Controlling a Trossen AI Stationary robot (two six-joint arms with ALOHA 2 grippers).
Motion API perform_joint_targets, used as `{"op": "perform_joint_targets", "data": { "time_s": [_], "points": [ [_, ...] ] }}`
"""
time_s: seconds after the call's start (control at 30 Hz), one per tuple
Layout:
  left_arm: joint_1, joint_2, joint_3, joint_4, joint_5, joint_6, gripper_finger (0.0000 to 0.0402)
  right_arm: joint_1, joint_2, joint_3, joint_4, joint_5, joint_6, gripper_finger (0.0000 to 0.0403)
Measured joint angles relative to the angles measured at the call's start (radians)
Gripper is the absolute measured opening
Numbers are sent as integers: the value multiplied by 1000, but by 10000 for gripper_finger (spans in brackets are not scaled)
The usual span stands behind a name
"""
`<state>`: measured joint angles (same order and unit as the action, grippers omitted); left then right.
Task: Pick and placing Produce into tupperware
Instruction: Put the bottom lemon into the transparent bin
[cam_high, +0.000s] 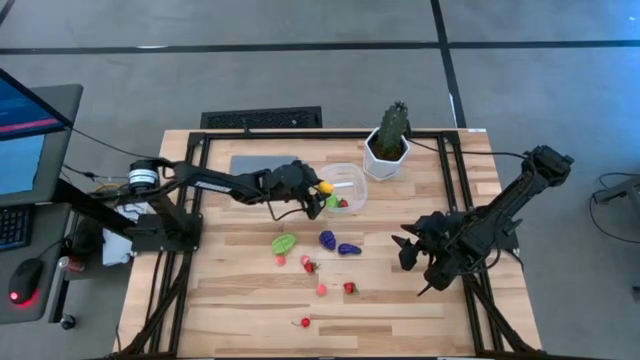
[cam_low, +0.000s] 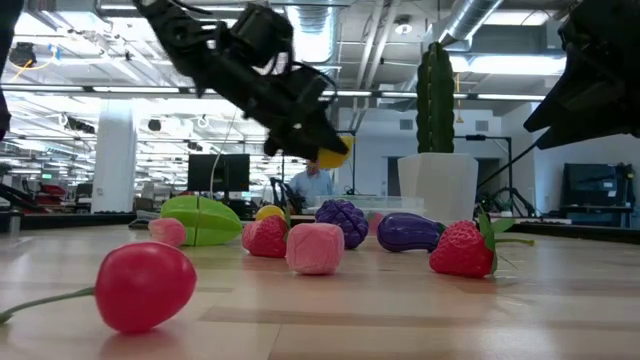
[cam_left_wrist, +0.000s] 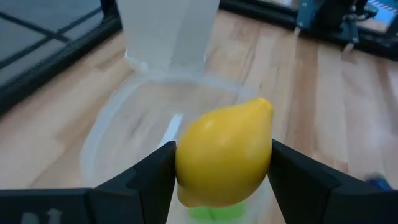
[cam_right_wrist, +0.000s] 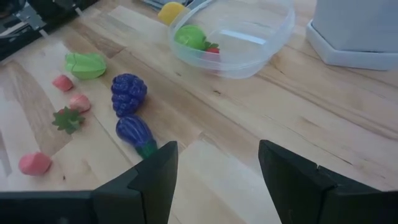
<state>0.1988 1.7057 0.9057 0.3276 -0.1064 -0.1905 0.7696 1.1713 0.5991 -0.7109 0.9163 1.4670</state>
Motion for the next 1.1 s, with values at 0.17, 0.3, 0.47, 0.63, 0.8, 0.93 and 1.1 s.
{"op": "perform_joint_targets", "data": {
  "time_s": [0.17,0.3,0.47,0.63,0.8,0.93,1.1],
  "points": [
    [34,84,110,-36,52,40,217,0,0,0,-3,0,0,249],
    [61,148,182,-110,96,61,217,0,0,0,-1,-1,0,249],
    [85,183,223,-175,111,64,217,0,0,0,2,-1,0,249],
    [108,197,247,-233,112,72,217,0,1,0,-5,0,1,249],
    [118,196,249,-243,111,83,217,-9,0,0,-19,2,0,249],
    [117,196,249,-250,112,100,218,-27,0,0,-21,2,-5,249],
    [115,196,249,-267,108,126,218,-39,0,0,-22,2,-8,249]
  ]
}}
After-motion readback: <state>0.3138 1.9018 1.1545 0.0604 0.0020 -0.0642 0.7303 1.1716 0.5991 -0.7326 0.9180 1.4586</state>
